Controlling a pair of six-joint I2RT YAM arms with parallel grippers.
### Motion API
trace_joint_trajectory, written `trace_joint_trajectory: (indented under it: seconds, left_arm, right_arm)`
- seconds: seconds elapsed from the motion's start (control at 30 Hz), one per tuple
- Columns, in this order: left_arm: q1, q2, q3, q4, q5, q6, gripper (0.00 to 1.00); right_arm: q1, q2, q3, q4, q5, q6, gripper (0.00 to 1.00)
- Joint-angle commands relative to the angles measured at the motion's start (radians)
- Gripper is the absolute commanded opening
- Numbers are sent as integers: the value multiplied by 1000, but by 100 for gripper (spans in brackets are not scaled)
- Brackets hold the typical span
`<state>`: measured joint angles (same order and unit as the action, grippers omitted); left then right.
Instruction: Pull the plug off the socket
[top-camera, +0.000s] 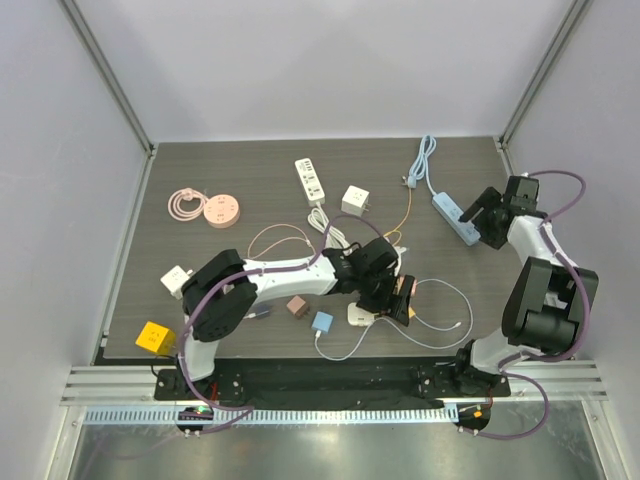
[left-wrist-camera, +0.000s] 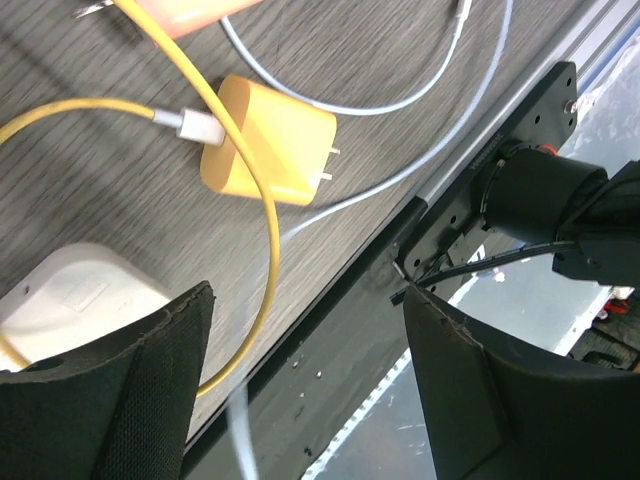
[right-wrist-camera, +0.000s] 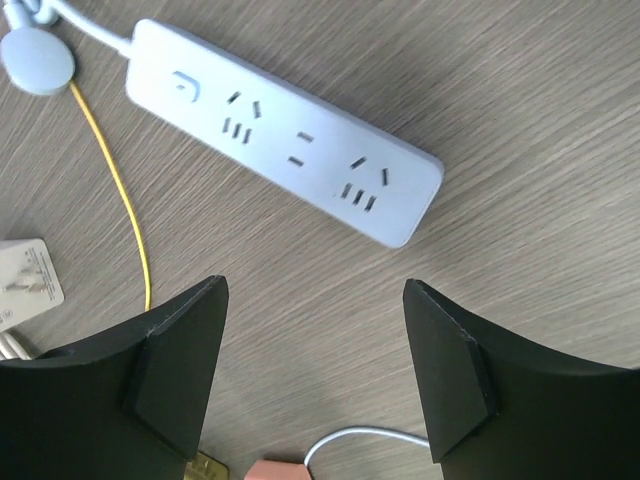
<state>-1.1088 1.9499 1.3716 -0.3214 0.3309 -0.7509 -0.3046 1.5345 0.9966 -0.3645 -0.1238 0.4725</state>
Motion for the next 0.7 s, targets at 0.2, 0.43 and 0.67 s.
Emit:
trace_joint_trajectory:
  seconds: [0.2, 0.43, 0.67]
  left_arm:
    - [15, -206, 30, -180, -170, 120, 81]
    - [73, -276, 35, -283, -300, 194, 84]
    - [130, -364, -31, -279, -423, 208, 87]
  right_arm:
    - [215, -119, 99, -106, 202, -55, 76]
    - [392, -111, 131, -119, 254, -43, 76]
    - [504, -105, 134, -117, 266, -41, 76]
